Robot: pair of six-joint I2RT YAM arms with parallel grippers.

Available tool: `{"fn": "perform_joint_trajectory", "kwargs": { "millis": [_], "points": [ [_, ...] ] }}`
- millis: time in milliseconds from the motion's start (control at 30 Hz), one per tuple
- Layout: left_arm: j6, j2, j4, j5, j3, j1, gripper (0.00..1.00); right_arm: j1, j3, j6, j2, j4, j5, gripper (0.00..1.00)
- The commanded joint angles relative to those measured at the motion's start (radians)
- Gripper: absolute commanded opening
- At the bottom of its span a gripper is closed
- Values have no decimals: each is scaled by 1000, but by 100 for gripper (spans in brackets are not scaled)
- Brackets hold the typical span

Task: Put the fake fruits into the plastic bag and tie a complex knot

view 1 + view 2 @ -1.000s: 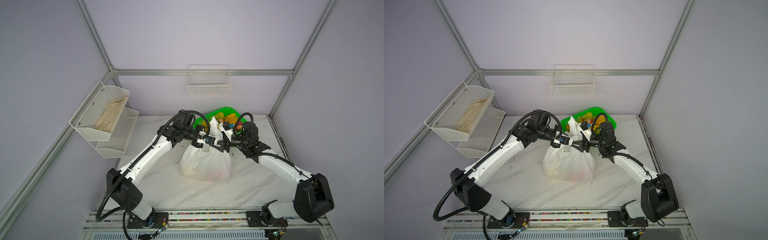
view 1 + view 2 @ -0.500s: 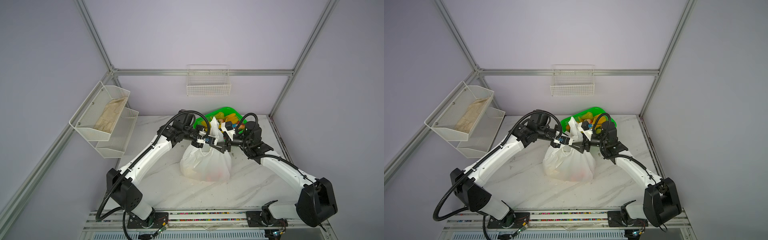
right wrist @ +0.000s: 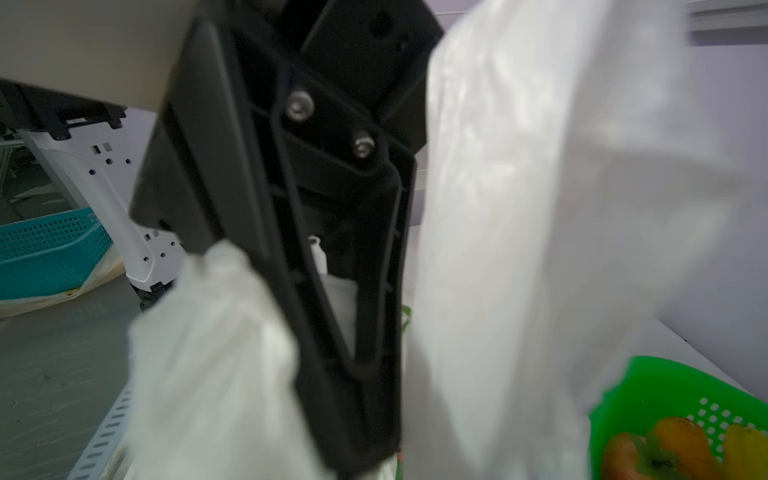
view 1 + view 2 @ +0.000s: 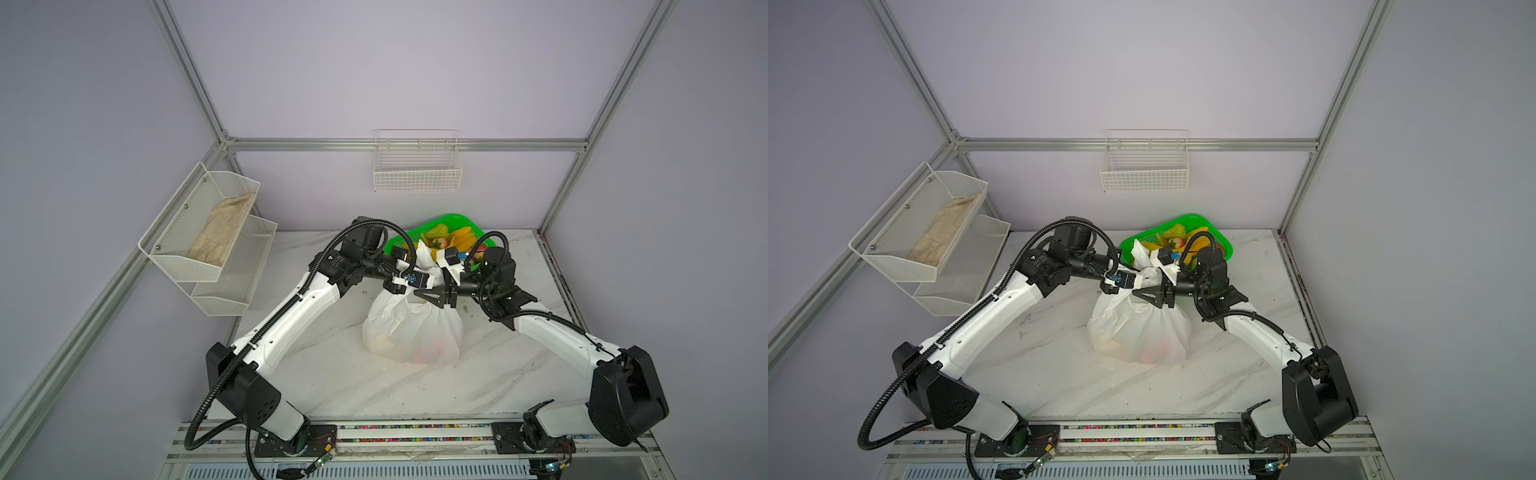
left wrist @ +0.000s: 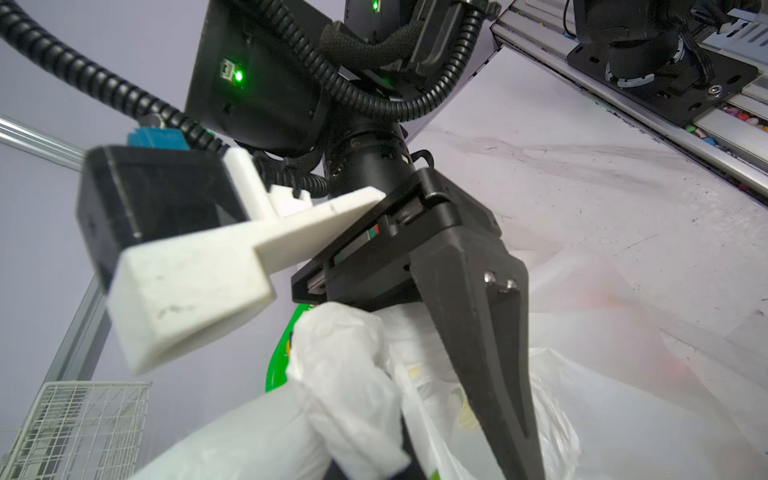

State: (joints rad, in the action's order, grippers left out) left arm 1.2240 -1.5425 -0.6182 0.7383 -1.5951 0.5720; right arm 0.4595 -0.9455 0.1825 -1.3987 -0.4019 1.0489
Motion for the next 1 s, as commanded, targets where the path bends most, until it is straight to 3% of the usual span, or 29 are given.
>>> {"fn": "perform_joint_trajectory", "kwargs": {
  "millis": [0, 200, 467, 633, 767, 867, 967],
  "points": [
    [-30, 17, 44, 39, -61, 3, 0, 4, 21, -40, 1, -102, 30, 61],
    [-19, 6, 45, 10, -60, 2, 0, 7, 42, -98, 2, -179, 40, 56],
    [-23, 4, 41, 12, -59, 3, 6, 16, 20, -126, -20, -181, 23, 40],
    [-29, 4, 40, 7, -62, 3, 12, 17, 19, -124, -26, -166, -1, 23],
    [-34, 9, 36, -5, -59, 3, 20, 17, 28, -149, -28, -186, -9, 12],
    [-47, 26, 37, -21, -48, 2, 35, 16, 40, -182, -25, -203, -27, 1],
    [-102, 75, 108, -34, 17, -9, 46, 16, 52, -222, -15, -202, -69, 0]
  ]
}}
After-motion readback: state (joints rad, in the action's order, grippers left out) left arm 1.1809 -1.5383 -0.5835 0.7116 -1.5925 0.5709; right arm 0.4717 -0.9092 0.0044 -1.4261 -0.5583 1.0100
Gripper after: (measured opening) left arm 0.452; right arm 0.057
